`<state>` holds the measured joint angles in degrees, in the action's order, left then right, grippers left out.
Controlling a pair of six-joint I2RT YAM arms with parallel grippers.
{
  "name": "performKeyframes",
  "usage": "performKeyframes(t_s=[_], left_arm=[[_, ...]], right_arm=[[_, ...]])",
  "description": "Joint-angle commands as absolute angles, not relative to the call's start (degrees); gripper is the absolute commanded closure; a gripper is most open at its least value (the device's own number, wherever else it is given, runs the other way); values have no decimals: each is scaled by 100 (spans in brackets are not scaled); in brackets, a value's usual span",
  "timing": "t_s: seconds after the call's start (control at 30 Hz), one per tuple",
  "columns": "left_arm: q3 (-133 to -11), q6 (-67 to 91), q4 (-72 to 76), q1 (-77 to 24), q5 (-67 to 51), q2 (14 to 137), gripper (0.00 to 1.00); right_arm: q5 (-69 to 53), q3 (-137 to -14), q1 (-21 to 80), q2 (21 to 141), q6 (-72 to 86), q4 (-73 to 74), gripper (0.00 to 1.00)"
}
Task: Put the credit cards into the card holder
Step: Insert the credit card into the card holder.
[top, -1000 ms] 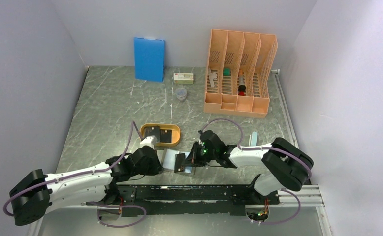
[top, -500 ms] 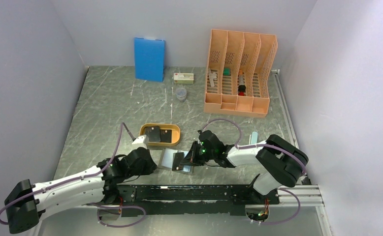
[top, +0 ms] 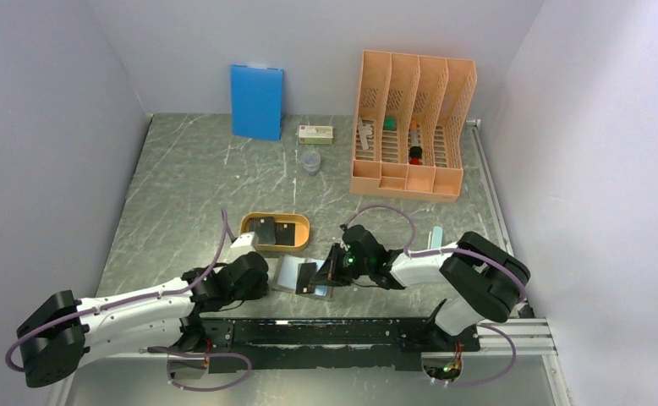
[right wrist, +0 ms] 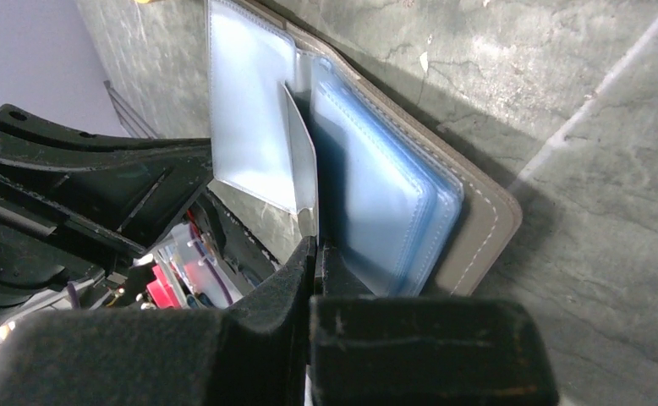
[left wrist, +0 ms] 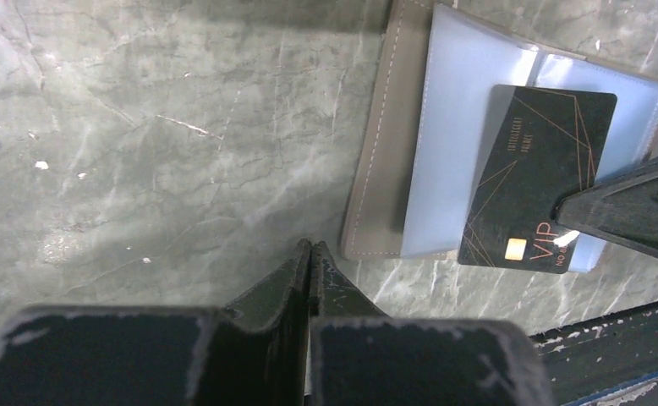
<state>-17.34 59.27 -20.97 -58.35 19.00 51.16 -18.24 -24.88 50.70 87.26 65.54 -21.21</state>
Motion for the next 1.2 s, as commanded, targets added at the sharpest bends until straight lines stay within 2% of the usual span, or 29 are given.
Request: performKeyframes(t_s=[0.0, 0.2, 0.57, 1.17], left_arm=[[-1774, 5878, -1685, -5863, 1746, 5126, 93], [-1605, 5891, -1648, -5863, 1758, 4792, 92], [-1479, 5796, -1398, -5862, 1472, 5007, 93], [-1415, 5739, -1178, -5862, 1354, 5265, 95]], right_arm=[[-1740, -2274, 5071, 8635, 6492, -1907, 100], [-1759, -2144, 4985, 8463, 6507, -1925, 100], [-1947, -2113, 4889, 8809, 7029, -2658, 100], [-1913, -1952, 4729, 8812, 7242, -2994, 100]])
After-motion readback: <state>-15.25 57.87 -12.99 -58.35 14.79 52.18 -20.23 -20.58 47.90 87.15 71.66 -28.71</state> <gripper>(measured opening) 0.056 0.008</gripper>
